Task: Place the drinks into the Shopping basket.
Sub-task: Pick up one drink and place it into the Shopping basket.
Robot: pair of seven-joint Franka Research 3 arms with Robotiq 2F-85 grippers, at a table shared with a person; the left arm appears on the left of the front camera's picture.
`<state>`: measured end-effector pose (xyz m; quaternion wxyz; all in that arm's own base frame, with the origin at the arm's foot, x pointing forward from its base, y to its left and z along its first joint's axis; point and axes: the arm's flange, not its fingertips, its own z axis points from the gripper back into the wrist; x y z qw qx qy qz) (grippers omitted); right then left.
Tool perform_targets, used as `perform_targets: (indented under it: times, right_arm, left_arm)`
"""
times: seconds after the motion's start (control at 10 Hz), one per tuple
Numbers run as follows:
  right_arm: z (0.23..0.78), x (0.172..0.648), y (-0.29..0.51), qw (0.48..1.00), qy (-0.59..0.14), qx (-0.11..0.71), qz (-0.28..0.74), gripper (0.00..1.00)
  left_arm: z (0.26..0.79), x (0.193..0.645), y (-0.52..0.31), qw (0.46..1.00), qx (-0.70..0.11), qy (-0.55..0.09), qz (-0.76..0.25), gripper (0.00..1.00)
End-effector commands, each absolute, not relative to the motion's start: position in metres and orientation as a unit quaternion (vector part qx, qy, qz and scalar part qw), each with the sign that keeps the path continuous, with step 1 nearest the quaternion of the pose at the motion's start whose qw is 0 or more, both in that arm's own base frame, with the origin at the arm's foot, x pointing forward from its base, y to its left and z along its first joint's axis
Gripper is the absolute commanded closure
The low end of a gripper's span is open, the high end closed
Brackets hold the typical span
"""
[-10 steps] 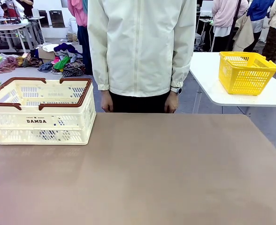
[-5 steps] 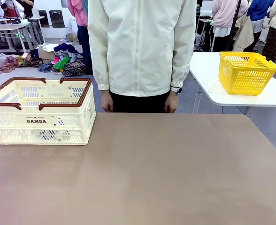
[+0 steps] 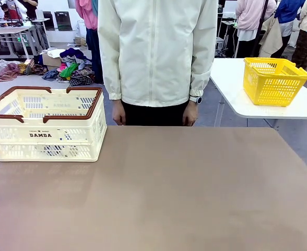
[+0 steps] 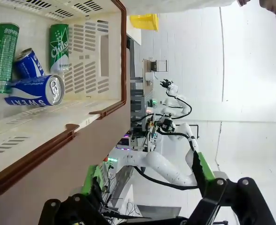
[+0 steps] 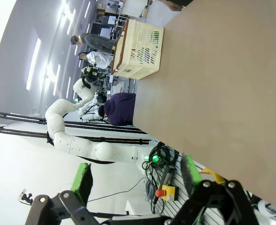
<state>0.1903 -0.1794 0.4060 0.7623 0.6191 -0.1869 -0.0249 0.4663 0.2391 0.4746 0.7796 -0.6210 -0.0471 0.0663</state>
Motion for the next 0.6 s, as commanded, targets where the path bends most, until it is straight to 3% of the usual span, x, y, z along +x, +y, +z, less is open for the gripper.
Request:
perform_targets:
  times: [0.0,0.5]
  right_arm:
    - [0.4123,0.1921,-0.1795,0.757,-0.191,0.624,-0.029,0.00]
    - [0.4123,0.1921,-0.1795,0.757,-0.191,0.624,-0.029,0.00]
  left_arm:
    - [0.4782,0.4632,0.2389,0.783,-0.618,-0.049,0.056,0.00]
    - [0.4782,0.4632,0.2389,0.783,-0.618,-0.049,0.056,0.00]
